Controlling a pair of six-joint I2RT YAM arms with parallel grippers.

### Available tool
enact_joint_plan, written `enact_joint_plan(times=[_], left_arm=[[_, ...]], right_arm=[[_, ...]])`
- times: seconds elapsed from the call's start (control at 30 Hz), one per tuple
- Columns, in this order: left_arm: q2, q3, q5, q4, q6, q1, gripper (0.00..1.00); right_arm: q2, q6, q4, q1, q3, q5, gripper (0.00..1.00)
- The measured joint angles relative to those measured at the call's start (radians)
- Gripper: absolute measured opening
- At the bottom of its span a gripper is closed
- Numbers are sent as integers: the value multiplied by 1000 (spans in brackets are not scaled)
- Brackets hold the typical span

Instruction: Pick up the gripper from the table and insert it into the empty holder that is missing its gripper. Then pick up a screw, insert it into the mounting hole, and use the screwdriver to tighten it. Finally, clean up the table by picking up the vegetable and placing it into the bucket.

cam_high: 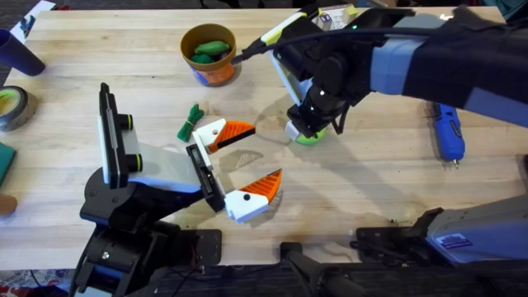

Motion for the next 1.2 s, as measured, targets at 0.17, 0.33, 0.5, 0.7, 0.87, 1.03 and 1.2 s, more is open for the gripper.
enact_joint_plan(times=[0.17,0.33,0.5,0.7,0.87,1.03,1.2], left_arm=[[4,1,0,8,-1,0,994],[4,1,0,8,-1,0,994],[4,1,0,8,-1,0,994],[4,1,0,8,-1,0,994],[4,1,0,8,-2,0,994],[4,1,0,8,-2,0,994],[4,1,0,9,-2,0,994]], right_arm=[[3,-1,-27,0,-1,-17,402],[-56,2,-73,-4,1,-44,402],[-157,16,-153,-4,14,-51,402],[-244,42,-229,6,15,-61,402],[-373,53,-207,17,15,-68,402],[-399,60,-195,17,11,-68,402],[-330,64,-72,17,-110,-68,402]])
